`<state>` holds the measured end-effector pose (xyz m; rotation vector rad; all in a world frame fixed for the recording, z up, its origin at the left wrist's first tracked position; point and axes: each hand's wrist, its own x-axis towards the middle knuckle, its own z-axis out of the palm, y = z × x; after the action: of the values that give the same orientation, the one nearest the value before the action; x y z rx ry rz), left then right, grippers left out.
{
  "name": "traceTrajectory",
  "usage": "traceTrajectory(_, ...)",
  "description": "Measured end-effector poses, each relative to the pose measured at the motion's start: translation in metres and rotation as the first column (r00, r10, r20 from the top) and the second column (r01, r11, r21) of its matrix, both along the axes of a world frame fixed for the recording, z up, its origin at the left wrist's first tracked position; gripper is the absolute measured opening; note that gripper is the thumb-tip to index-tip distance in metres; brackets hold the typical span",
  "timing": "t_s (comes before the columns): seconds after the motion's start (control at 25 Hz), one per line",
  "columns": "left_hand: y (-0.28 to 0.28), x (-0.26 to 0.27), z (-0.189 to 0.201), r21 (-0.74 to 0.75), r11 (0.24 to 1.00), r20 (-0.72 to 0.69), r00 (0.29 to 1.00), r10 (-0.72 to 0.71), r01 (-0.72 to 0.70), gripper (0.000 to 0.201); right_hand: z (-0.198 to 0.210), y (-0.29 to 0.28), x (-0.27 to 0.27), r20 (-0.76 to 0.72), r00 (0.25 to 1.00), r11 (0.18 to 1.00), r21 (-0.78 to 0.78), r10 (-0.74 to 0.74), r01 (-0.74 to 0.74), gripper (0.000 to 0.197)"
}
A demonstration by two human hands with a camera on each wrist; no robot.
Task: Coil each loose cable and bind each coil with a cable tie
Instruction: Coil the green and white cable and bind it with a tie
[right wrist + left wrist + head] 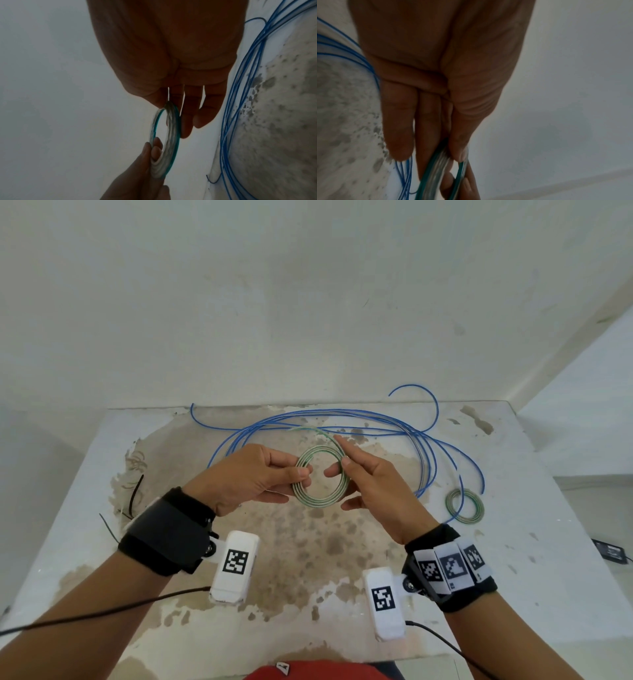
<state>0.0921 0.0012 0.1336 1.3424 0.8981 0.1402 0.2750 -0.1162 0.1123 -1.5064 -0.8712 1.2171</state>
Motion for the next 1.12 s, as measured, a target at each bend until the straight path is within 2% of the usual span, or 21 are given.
traceTrajectory(0.28, 0.012, -0.004, 0.009, 0.081, 0.963, -0.178, 0.954, -0.241, 0.259, 0.018, 0.0, -0.007, -0.003, 0.074, 0.991, 0.994, -0.014, 0.109, -0.108, 0.027)
traceTrajectory(0.52, 0.02, -0.006, 0.007, 0.108, 0.924, -0.247, 0.91, -0.333, 0.367, 0.016, -0.001, -0.009, -0.001, 0.082, 0.981, 0.982, -0.083, 0.174, -0.167, 0.026)
traceTrajectory(0.72, 0.013, -0.003, 0.0, 0.064, 0.98, -0.007, 0.982, -0.19, 0.19, 0.035, 0.0, -0.013, -0.001, 0.05, 0.989, 0.986, -0.101, 0.138, -0.133, 0.022)
traceTrajectory(0.92, -0.01, 0.009, -0.015, 0.105, 0.994, 0.193, 0.981, -0.019, -0.001, 0.027, 0.0, -0.013, -0.001, 0.033, 0.998, 0.997, -0.06, 0.054, -0.052, 0.02)
traceTrajectory(1.0, -0.021, 0.017, -0.021, 0.101, 0.99, 0.211, 0.975, 0.075, -0.099, 0.028, -0.002, -0.013, -0.003, 0.036, 0.999, 0.998, -0.051, 0.031, -0.029, 0.021)
traceTrajectory(1.12, -0.029, 0.027, -0.02, 0.004, 0.971, 0.179, 0.955, 0.235, -0.239, 0.027, -0.007, -0.013, -0.006, 0.057, 0.998, 0.998, -0.052, 0.024, -0.021, 0.02)
